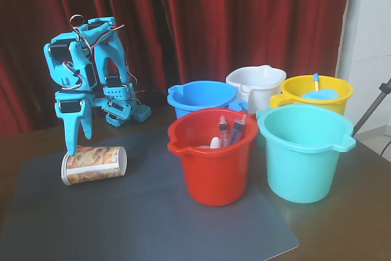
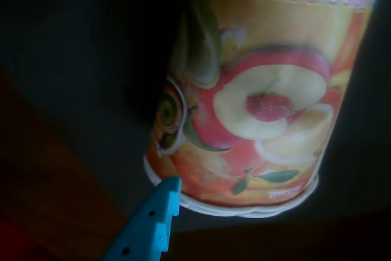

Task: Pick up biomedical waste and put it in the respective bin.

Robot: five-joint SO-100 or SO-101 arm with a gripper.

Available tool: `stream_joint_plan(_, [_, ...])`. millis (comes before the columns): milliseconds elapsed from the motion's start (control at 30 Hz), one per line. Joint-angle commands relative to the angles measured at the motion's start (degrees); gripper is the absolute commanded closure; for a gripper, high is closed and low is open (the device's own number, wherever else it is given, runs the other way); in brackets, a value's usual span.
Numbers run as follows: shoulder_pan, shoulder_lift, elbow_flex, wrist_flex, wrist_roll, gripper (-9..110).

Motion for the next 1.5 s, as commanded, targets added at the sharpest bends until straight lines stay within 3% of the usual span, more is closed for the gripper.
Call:
stream_joint_plan(0, [-0.4, 0.3, 1.1, -2.2, 0.2, 61])
stream_joint_plan(700, [-0.9, 0.4, 17.9, -22.9, 3.3, 62])
stream_joint_plan(1033, [-7.6, -0.3, 18.9, -31.6, 7.5, 62])
stream_joint_plan(1233, [-7.0, -3.8, 18.0, -33.4, 7.0, 79])
stream_joint_plan(1333, [-7.0, -4.6, 17.8, -33.9, 6.9, 81])
stream_joint_plan(1467, [-6.9, -4.7, 20.0, -45.8, 7.7, 91])
